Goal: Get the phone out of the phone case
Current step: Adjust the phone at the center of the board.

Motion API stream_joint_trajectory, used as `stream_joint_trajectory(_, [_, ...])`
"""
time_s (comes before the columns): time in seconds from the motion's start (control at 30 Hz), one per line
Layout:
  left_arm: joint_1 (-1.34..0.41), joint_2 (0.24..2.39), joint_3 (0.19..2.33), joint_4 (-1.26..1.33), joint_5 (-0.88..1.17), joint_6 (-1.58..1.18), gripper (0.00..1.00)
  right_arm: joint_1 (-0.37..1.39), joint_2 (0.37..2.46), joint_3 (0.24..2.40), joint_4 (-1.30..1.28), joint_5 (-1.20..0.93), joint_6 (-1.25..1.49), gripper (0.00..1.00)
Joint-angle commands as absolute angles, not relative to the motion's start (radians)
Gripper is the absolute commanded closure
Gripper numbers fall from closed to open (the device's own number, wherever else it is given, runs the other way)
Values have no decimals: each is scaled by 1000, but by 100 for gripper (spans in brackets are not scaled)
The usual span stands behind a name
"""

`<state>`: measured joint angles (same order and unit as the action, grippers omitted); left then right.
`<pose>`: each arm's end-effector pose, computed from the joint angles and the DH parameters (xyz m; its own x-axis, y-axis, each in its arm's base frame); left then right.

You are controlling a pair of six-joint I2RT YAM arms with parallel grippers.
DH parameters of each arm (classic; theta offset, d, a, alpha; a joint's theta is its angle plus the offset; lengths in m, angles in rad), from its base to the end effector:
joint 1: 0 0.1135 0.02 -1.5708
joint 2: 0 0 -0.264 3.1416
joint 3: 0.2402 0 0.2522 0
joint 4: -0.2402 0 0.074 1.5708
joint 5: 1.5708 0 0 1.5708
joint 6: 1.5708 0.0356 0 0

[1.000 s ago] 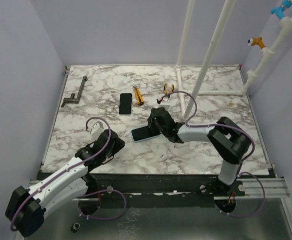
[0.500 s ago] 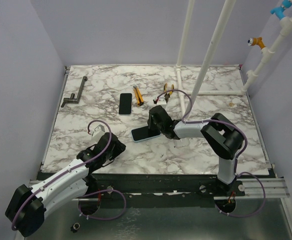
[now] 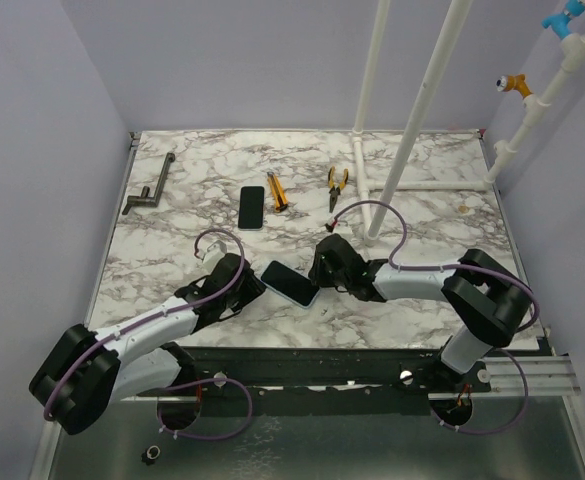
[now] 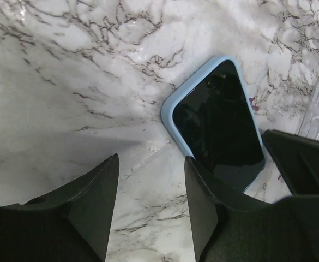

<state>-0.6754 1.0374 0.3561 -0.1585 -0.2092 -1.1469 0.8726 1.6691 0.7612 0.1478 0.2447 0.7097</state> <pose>0.1502 -0.1108 0.1521 -0.6978 -0.5834 -0.4155 -0.3226 0.7740 -0.5449 0.2140 0.2416 0.1453 -0.7467 0.0937 -0.6585 -0.1895 0.9190 0.3456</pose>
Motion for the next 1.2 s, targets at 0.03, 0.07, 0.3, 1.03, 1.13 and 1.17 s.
stream_joint_trajectory(0.03, [-676, 1109, 422, -120, -182, -1083, 47, 931, 1587, 706, 25, 233, 771, 68])
stream_joint_trajectory(0.07, [-676, 1116, 433, -120, -188, -1073, 47, 941, 1571, 699, 20, 230, 777, 68])
stream_joint_trajectory(0.3, [-675, 1189, 512, -123, -199, -1018, 47, 953, 1443, 643, 2, 236, 810, 61])
stream_joint_trajectory(1.03, [-485, 1400, 612, -88, 38, -974, 40, 931, 1514, 708, 69, 169, 686, 18])
stream_joint_trajectory(1.13, [-498, 1422, 612, -53, 81, -979, 40, 931, 1541, 708, 81, 141, 692, 18])
stream_joint_trajectory(1.17, [-509, 1424, 608, -39, 88, -982, 40, 931, 1543, 705, 84, 133, 693, 18])
